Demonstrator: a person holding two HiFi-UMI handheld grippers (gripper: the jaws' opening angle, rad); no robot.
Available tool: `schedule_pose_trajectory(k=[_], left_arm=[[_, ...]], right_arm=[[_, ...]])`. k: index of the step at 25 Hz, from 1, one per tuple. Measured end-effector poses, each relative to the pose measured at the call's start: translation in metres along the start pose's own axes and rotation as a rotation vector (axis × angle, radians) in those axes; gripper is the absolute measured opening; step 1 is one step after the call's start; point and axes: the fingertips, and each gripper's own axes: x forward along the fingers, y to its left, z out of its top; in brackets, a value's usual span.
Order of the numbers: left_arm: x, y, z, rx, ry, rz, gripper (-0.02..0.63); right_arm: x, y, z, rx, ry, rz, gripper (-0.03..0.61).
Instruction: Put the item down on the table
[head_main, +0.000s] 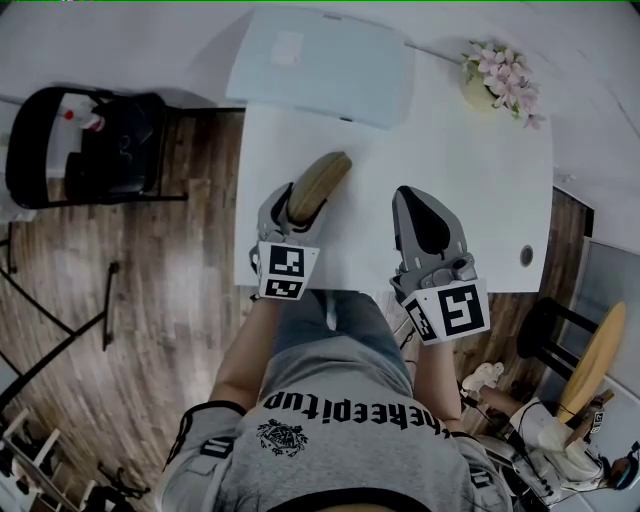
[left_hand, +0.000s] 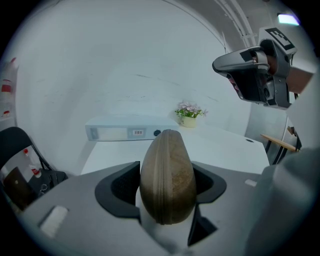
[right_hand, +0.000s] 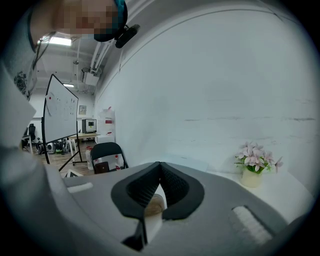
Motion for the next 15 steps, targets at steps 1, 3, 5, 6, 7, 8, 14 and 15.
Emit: schedule_pose_trajectory(k=[1,3,5,6,7,8,14,15], left_arm=[[0.000,0.000,0.000,0.003,0.004,-0.003,0.295],[-0.001,0.000,0.001,0.010,0.005,-0.004,0.301],[-0.004,0.000,0.003,0.016,-0.003,-0.001,0.315],[-0.005,0.001,0.005,0.016,-0.008,0.002,0.321],[-0.007,0.002,0.006,0.015,-0.013,0.005,0.324],[-0.008,0.002,0.007,0.013,-0.019,0.009,0.324],[-0.031,0.004,0.024,0.027,-0.080,0.061,0.228],[-0.036,0.003,0.028,0.027,-0.095,0.071,0.196]], right_arm=[[-0.001,0.000,0.000,-0.001,0.000,0.001,0.002],[-0.002,0.001,0.000,-0.003,-0.002,0.005,0.002],[-0.004,0.003,0.001,-0.006,-0.004,0.011,0.002],[-0.005,0.003,0.001,-0.007,-0.006,0.015,0.002],[-0.006,0.004,0.001,-0.008,-0.008,0.019,0.002],[-0.007,0.005,0.001,-0.010,-0.010,0.022,0.002],[-0.016,0.010,0.005,-0.017,-0.028,0.047,0.002],[-0.017,0.011,0.006,-0.019,-0.032,0.052,0.002]])
